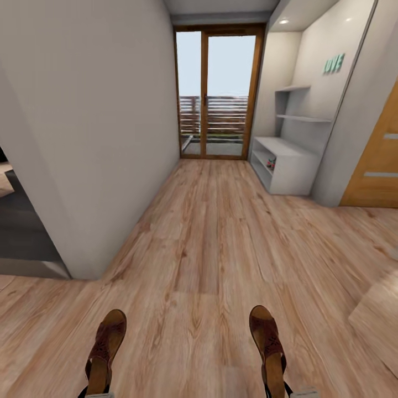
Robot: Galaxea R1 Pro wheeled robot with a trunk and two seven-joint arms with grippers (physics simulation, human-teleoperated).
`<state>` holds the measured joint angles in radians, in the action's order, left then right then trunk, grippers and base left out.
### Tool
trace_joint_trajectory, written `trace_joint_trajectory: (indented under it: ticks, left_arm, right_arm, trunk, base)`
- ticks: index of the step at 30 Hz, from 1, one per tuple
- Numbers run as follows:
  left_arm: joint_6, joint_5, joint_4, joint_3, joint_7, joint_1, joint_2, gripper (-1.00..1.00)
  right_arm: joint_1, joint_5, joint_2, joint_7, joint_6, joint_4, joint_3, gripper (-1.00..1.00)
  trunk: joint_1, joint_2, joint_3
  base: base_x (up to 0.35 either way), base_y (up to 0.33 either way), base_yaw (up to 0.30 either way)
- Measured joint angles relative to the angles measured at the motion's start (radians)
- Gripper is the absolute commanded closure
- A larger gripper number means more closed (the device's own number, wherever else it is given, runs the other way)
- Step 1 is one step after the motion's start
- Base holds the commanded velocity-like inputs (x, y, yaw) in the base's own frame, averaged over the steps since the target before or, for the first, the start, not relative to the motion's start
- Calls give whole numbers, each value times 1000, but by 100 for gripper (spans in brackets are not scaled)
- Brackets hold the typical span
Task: Pick up the two gym shoes and the two sandals from the corridor floor and place them onto the hallstand (shoe rack) in the corridor, making sure they are on the rack and not on the floor. Arrange them so the two gym shoes are next to each other and the two sandals are next to each other.
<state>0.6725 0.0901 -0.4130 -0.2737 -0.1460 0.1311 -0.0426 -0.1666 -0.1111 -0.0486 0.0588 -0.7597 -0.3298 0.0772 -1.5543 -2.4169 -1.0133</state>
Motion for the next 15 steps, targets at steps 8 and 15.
trace_joint_trajectory:
  ticks: [8, 15]
  left_arm:
    - [-1, 0, 2, -1, 1, 0, 0, 100]
    - [-1, -2, 2, -1, 2, 0, 0, 100]
  right_arm:
    - [0, -1, 0, -2, -1, 0, -1, 100]
    - [0, -1, 1, -2, -1, 1, -1, 100]
  trunk:
    - [0, 0, 0]
    - [0, 0, 0]
  base:
    - [340, 0, 0]
    - [340, 0, 0]
